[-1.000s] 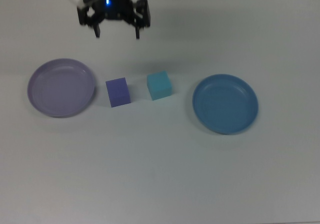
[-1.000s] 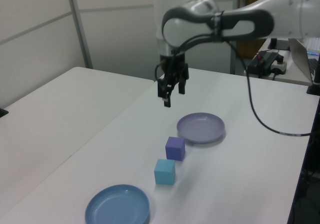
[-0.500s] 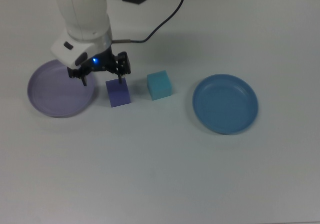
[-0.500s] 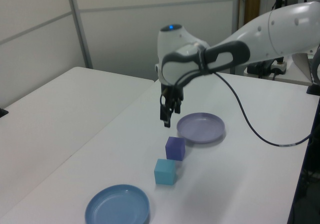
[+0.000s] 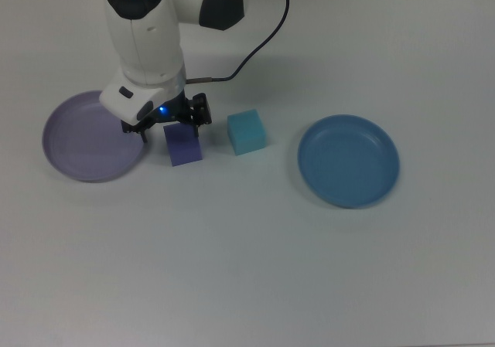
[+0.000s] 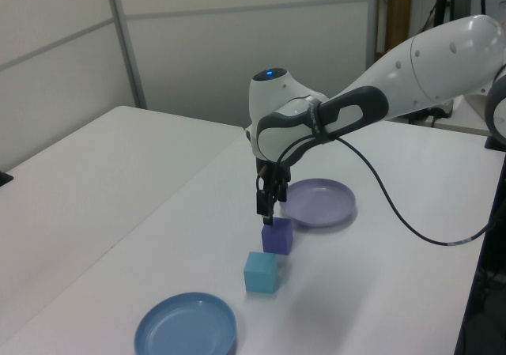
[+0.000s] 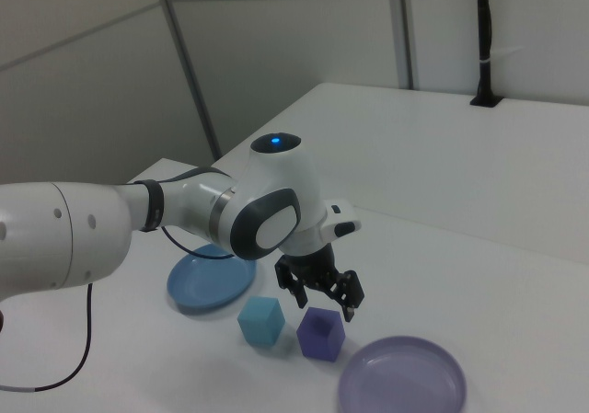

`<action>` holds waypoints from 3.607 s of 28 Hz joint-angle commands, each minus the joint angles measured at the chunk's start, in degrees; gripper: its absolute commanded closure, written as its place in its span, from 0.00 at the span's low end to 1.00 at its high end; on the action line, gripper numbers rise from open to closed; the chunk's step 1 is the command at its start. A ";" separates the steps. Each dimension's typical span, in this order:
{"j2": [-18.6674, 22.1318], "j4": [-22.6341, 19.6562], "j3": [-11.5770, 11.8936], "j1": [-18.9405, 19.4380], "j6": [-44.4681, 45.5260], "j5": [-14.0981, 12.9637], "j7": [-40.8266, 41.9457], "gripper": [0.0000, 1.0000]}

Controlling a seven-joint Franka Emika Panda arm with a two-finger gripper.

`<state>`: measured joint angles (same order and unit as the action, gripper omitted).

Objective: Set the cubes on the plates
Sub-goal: 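Close the gripper on the purple cube, then carry the purple cube onto the lavender plate, then open the gripper to release the purple cube and lift, then move the gripper over the cyan cube and lower onto it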

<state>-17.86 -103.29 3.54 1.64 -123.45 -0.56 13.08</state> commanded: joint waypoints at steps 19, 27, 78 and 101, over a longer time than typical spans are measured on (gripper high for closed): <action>-2.44 -1.30 -1.96 0.20 -2.94 2.49 0.45 0.56; -1.57 -0.86 -2.93 0.12 -2.24 2.23 -2.97 1.00; 3.36 2.04 -7.32 -7.45 8.49 -2.87 3.62 0.00; 1.69 -4.55 -7.59 5.21 1.11 2.05 -7.99 0.00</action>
<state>-16.74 -105.15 -4.55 6.29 -119.37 0.05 6.89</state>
